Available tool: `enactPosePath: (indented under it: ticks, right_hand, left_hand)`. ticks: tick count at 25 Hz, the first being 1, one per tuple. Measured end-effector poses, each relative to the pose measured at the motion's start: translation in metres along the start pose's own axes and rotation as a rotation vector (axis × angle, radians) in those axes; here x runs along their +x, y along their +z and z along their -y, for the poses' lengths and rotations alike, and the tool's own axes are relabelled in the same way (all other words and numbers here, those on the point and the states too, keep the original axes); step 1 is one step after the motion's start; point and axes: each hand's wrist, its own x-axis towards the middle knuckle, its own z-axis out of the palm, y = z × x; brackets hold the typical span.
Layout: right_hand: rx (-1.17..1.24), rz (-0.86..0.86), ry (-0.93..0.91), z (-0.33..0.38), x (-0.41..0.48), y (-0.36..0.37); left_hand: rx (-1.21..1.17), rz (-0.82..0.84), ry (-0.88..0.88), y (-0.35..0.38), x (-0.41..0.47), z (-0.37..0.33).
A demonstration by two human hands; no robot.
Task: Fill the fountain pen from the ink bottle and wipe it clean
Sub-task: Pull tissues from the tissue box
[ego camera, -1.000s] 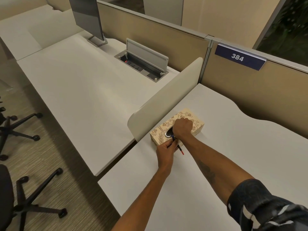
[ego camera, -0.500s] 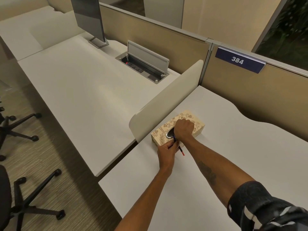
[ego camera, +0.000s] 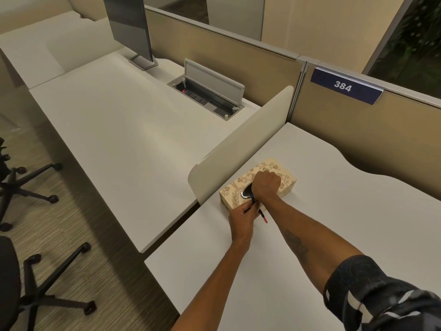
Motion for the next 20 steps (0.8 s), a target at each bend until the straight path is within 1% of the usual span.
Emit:
enactPosePath:
  ticks: [7,14,20]
  right_hand:
    - [-0.008,-0.029,0.012,0.0009,-0.0021,0.0034]
    - [-0.03,0.003,0.014,0.0004,-0.0002,0.002]
    - [-0.02,-0.038,0.027,0.0011,0.0007,0.0047]
  left_hand:
    - [-0.028,0.011,-0.022,0.0011,0.0006,0.0001]
    - [-0.06,-0.005,-0.007,0.0007,-0.0008,0.0038]
    - [-0.068,-0.013,-0.021,0.0003,-0.0023,0.003]
